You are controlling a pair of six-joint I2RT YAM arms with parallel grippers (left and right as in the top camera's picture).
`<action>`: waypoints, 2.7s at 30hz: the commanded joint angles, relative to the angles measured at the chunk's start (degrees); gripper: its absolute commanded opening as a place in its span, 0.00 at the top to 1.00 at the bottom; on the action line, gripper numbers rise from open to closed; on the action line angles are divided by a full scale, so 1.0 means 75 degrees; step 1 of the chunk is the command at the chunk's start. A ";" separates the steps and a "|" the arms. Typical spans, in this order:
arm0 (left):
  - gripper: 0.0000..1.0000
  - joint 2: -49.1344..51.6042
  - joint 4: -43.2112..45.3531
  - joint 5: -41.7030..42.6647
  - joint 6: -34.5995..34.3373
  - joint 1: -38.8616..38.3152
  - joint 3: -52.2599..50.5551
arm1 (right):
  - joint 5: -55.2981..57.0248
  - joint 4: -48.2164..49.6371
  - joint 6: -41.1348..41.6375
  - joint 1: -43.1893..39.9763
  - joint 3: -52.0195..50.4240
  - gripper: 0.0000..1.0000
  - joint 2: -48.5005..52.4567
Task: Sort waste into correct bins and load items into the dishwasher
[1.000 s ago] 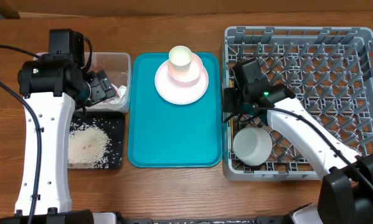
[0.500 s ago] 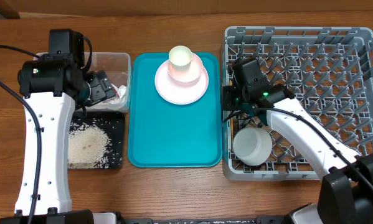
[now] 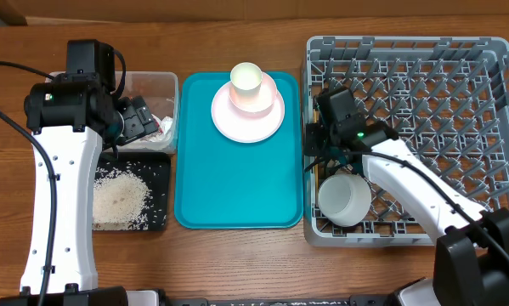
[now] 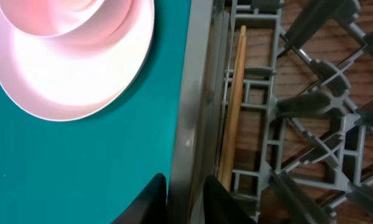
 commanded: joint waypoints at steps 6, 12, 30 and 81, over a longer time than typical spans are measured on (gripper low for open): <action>0.00 0.0029 0.0009 -0.0050 -0.0023 -0.0006 0.0073 | -0.0219 -0.0003 0.0000 0.0006 -0.0102 0.88 0.0015; 0.00 0.0029 0.0009 -0.0050 -0.0023 -0.0006 0.0073 | -0.0219 -0.0070 0.0000 0.0006 -0.0102 0.90 0.0015; 0.00 0.0026 0.0009 -0.0050 -0.0023 -0.0006 0.0073 | -0.0216 -0.0230 0.0000 0.0006 -0.0102 0.87 0.0015; 0.00 0.0026 0.0009 -0.0050 -0.0023 -0.0006 0.0073 | 0.1072 0.2349 -0.0178 0.2075 0.1851 0.96 0.3340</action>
